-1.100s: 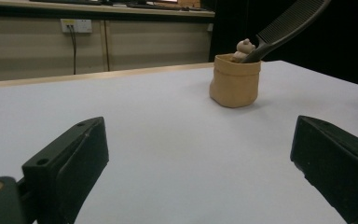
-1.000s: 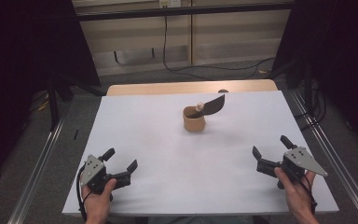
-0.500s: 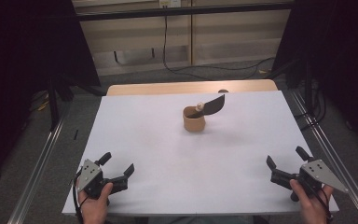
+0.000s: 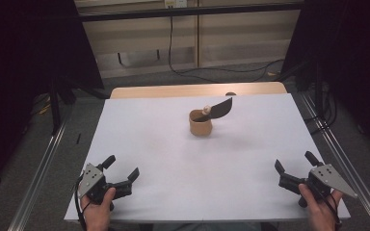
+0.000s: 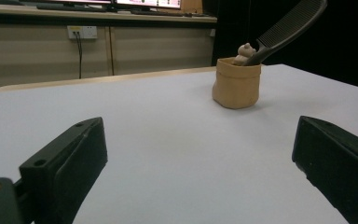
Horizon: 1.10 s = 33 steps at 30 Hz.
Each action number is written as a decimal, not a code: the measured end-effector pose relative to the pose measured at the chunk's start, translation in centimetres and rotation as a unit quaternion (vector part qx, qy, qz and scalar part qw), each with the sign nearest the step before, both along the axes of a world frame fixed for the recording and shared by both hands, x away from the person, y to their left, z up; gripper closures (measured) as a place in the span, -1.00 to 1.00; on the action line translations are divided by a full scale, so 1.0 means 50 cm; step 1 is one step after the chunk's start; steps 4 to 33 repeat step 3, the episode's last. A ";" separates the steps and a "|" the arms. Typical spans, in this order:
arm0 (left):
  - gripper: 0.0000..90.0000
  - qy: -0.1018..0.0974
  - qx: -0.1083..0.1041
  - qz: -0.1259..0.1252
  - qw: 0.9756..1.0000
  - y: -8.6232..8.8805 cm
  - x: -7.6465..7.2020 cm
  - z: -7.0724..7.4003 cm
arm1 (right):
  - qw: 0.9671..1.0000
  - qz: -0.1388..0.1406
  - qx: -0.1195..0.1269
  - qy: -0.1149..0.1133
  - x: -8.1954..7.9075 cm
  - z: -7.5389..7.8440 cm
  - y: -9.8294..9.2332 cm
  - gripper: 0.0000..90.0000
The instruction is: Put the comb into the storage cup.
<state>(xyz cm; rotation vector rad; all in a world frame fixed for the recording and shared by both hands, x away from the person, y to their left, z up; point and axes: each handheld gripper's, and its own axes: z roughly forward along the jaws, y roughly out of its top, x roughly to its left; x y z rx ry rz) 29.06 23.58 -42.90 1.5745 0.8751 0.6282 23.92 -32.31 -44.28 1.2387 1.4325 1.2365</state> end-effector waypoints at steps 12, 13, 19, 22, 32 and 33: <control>-0.93 0.001 -0.001 -0.001 1.000 -0.001 -0.001 0.000 | 1.000 0.003 0.002 0.004 0.000 -0.001 0.001 -1.00; -0.93 0.001 -0.001 -0.001 1.000 -0.001 -0.001 0.000 | 1.000 0.003 0.002 0.004 0.000 -0.001 0.001 -1.00; -0.93 0.001 -0.001 -0.001 1.000 -0.001 -0.001 0.000 | 1.000 0.003 0.002 0.004 0.000 -0.001 0.001 -1.00; -0.93 0.001 -0.001 -0.001 1.000 -0.001 -0.001 0.000 | 1.000 0.003 0.002 0.004 0.000 -0.001 0.001 -1.00; -0.93 0.001 -0.001 -0.001 1.000 -0.001 -0.001 0.000 | 1.000 0.003 0.002 0.004 0.000 -0.001 0.001 -1.00; -0.93 0.001 -0.001 -0.001 1.000 -0.001 -0.001 0.000 | 1.000 0.003 0.002 0.004 0.000 -0.001 0.001 -1.00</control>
